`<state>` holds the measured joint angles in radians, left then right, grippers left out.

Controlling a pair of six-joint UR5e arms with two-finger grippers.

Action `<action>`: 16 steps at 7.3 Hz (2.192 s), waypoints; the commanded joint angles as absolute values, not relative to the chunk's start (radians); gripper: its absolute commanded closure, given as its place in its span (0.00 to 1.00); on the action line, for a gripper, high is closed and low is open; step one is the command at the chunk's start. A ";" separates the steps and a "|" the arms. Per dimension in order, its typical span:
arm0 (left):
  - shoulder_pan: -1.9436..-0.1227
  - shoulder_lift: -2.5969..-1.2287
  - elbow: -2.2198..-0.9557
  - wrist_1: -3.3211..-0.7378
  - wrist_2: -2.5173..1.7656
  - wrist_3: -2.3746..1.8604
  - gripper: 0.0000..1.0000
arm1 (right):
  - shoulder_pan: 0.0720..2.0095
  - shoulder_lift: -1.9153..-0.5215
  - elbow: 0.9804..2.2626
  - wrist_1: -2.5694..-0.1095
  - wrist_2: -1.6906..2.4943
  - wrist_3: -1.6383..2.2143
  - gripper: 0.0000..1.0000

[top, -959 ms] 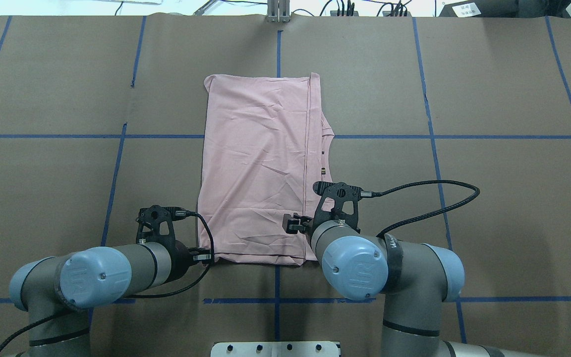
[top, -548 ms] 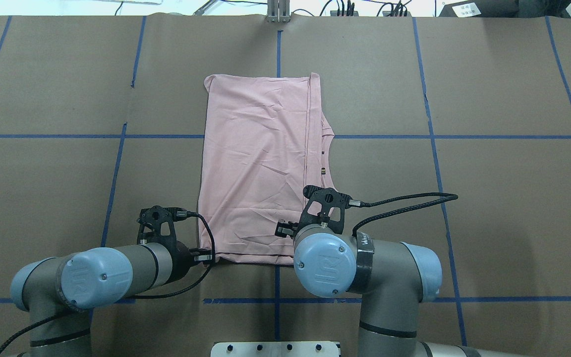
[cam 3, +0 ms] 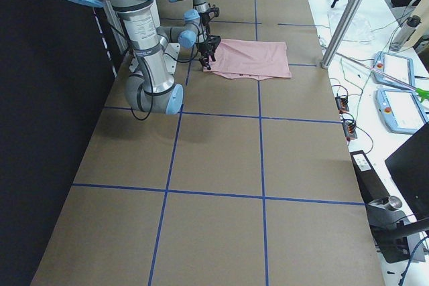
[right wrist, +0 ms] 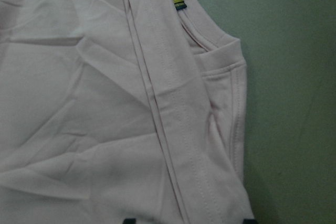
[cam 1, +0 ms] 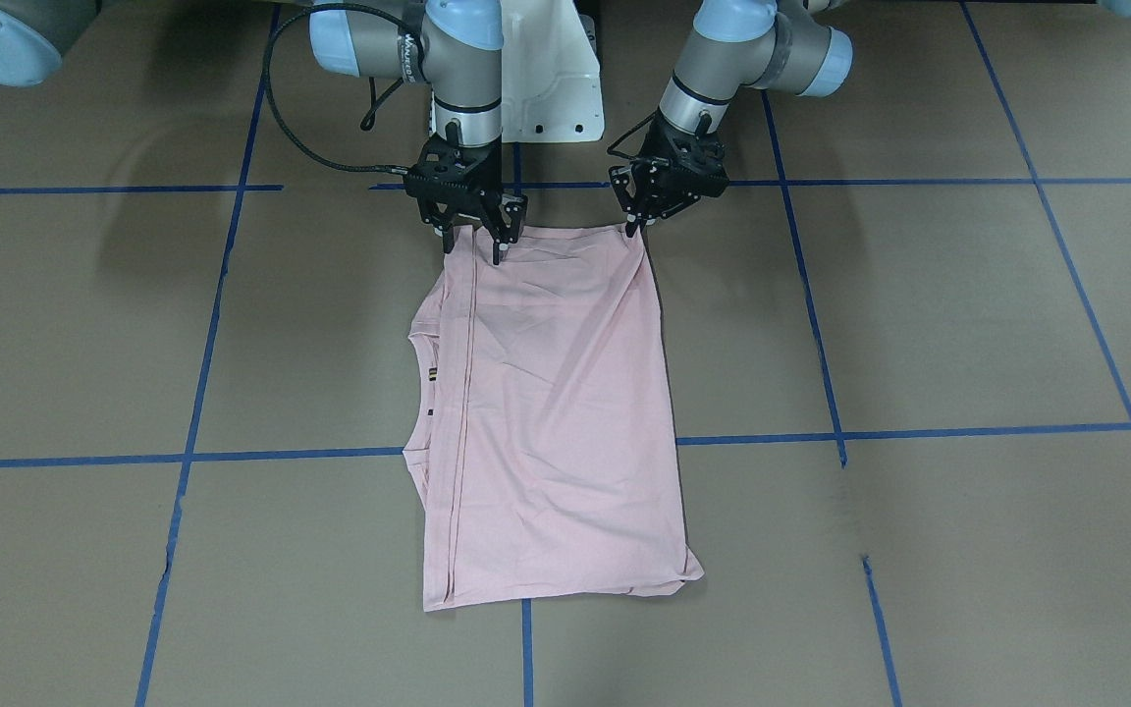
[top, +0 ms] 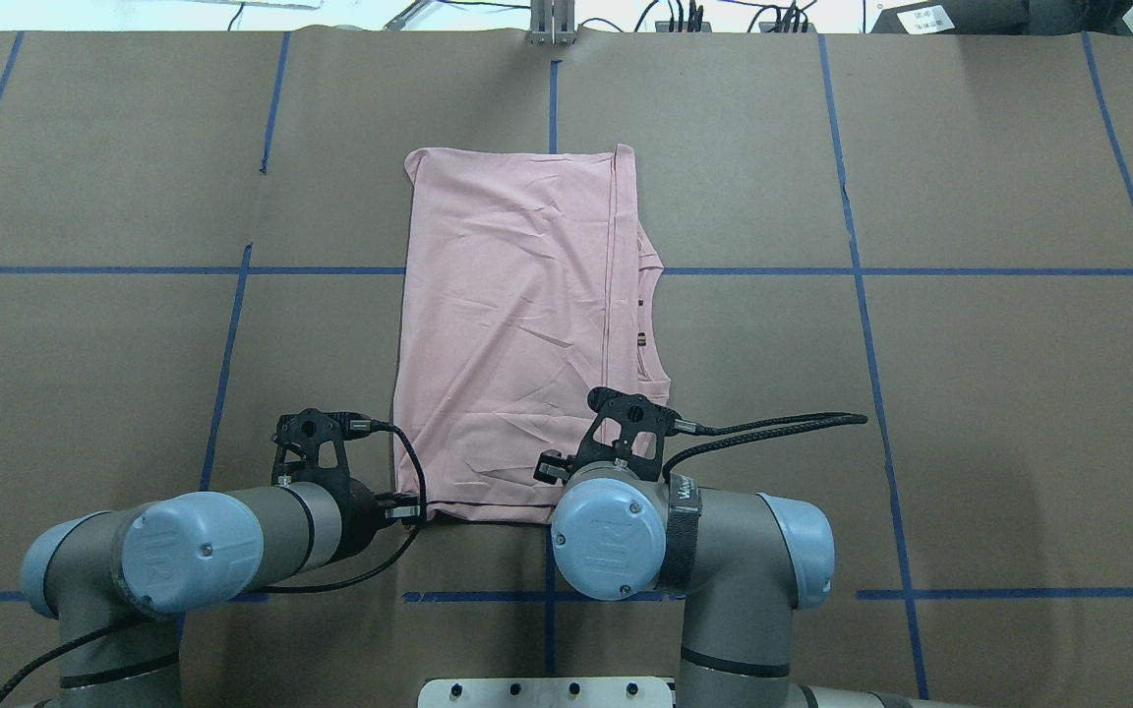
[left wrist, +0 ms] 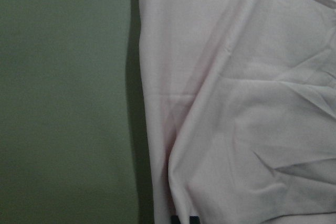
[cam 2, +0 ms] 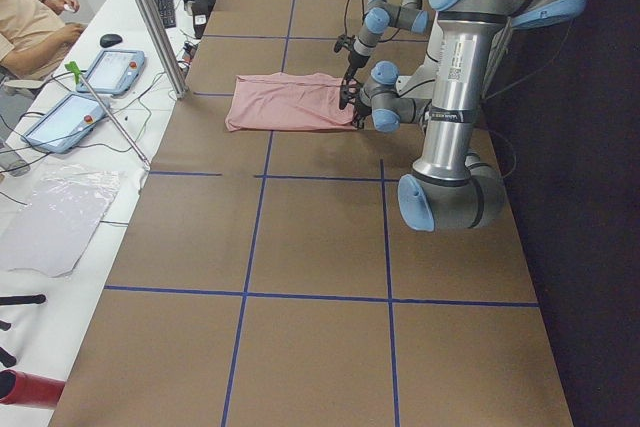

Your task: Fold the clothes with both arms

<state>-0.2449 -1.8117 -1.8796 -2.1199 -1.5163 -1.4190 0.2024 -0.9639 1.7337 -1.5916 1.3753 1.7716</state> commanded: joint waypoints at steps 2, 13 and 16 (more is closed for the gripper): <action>-0.244 -1.812 -1.879 -2.120 -1.513 -1.419 1.00 | 0.193 -0.971 1.726 -1.592 1.371 1.775 0.30; -0.245 -1.816 -1.885 -2.120 -1.514 -1.419 1.00 | 0.190 -0.973 1.732 -1.586 1.355 1.891 1.00; -0.245 -1.819 -1.907 -2.118 -1.520 -1.416 1.00 | 0.196 -0.976 1.753 -1.588 1.356 1.884 1.00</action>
